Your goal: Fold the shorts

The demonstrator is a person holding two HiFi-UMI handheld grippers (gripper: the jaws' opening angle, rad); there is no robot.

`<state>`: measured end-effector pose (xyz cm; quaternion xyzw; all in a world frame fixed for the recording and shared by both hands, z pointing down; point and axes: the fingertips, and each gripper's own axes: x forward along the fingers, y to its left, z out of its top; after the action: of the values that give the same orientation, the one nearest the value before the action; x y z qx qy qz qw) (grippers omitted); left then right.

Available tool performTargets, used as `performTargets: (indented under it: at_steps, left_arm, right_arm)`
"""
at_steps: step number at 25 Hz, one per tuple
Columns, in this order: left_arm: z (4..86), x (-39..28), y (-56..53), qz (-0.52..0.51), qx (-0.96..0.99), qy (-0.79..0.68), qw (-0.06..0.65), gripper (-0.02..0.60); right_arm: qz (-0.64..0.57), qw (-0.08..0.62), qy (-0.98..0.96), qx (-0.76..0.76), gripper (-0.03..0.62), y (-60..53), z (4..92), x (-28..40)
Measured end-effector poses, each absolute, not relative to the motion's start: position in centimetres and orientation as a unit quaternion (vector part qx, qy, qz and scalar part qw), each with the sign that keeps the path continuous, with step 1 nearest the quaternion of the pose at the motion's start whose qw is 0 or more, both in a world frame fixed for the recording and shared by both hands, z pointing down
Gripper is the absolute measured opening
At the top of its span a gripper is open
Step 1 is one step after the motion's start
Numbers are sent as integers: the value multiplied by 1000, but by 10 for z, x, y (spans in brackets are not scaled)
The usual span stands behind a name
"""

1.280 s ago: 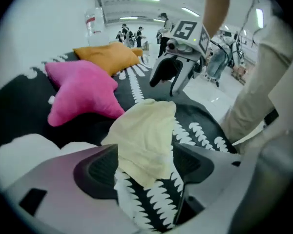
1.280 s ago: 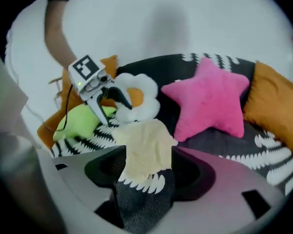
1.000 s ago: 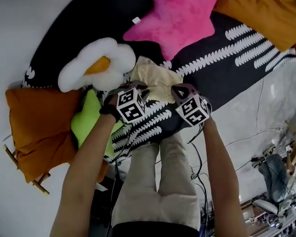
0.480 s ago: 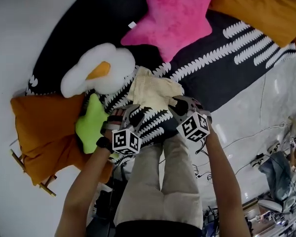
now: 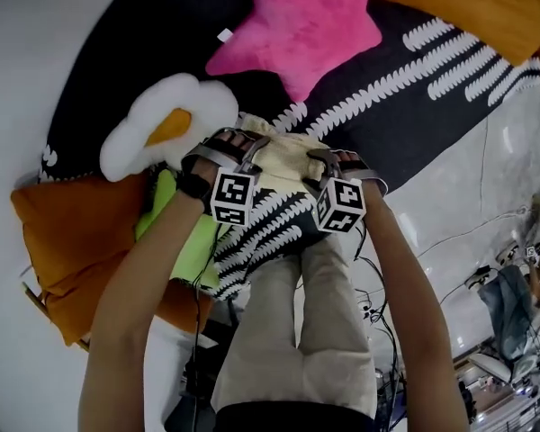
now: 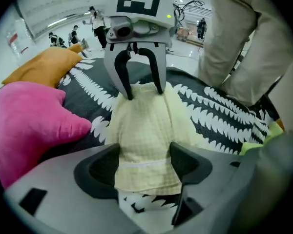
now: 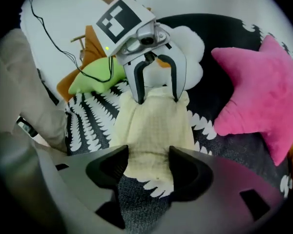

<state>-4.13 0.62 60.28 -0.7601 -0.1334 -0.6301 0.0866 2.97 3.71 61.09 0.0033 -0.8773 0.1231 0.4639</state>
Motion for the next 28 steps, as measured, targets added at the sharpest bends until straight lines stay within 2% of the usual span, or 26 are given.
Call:
performTargets:
  at_steps: [6,10,12,14,18,23,28]
  left_arm:
    - [627,-56,16,-637,-770,-17,32,253]
    - [621,-53,9,-643,-764,-26,34,254]
    - [594,-52,9,-644,-764,-12,32,282]
    - [547,-47,3,-630,-775,41,21,224]
    - [420,-29,2,-568,-810,145,10,207]
    - [244,-10,26,-489,-838,240,15,217]
    - [102,-10,45,-355,-854,378,-51,242]
  right_arm:
    - [98,533,-840,-22,287,38,644,13]
    - [106,536,-837,-5,285,32,638,16]
    - [136,524,-840,32,302,36,614,23]
    - [189,499,-841,86,338,37,574,36]
    - [219,455,-844,179,348,36,467,75]
    - [225,387,-854,265,348,41,303,114]
    - [217,244,-863,384,348,15,120,132]
